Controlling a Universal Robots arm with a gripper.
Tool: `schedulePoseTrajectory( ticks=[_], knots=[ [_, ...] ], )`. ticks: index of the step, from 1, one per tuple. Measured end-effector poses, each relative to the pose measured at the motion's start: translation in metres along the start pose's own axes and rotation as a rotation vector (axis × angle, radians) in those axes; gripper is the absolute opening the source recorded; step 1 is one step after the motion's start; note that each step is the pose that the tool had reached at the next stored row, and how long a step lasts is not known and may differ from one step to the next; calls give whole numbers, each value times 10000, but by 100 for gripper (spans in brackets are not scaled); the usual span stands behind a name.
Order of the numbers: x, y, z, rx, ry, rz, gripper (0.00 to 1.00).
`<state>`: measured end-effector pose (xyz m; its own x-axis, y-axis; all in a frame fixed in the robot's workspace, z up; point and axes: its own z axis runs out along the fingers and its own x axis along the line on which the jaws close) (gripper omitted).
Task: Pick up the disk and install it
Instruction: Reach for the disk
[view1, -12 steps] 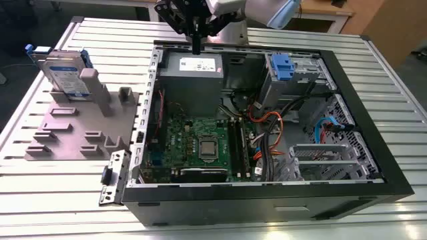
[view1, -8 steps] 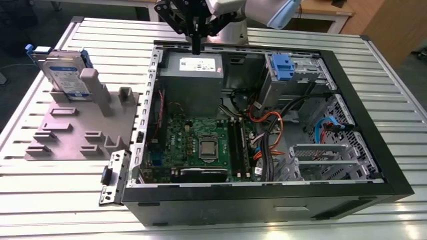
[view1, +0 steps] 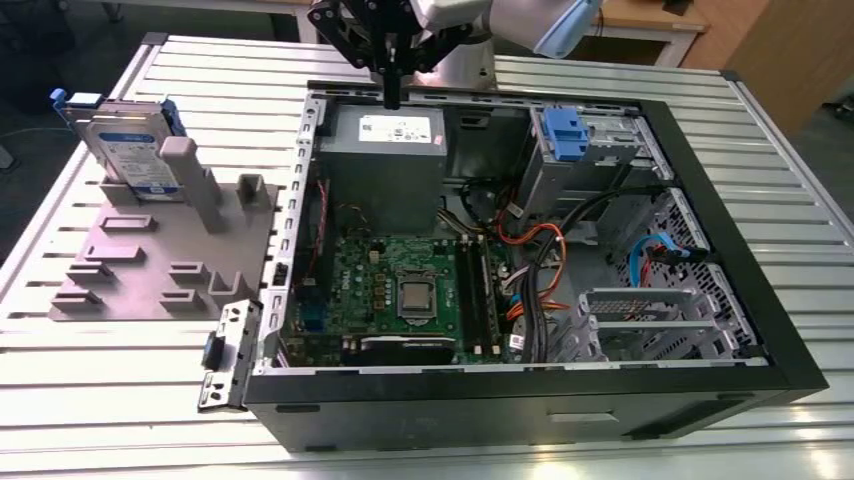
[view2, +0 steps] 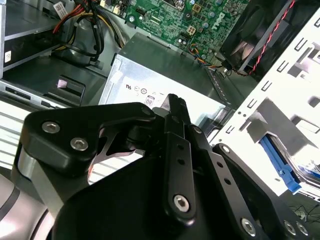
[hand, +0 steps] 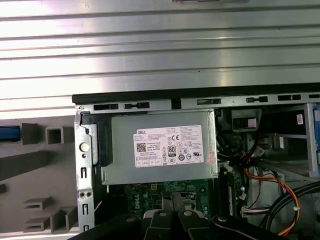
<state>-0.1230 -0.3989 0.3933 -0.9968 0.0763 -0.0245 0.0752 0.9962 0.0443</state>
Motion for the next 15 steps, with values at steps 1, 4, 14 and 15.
schedulePoseTrajectory(
  ticks=[1,4,14,15],
  knots=[
    [2,0,0,0,0,1,11],
    [23,-2,0,-1,0,-1,11],
    [60,-5,4,-1,0,0,11],
    [62,-5,3,-1,0,-1,11]
  ],
)
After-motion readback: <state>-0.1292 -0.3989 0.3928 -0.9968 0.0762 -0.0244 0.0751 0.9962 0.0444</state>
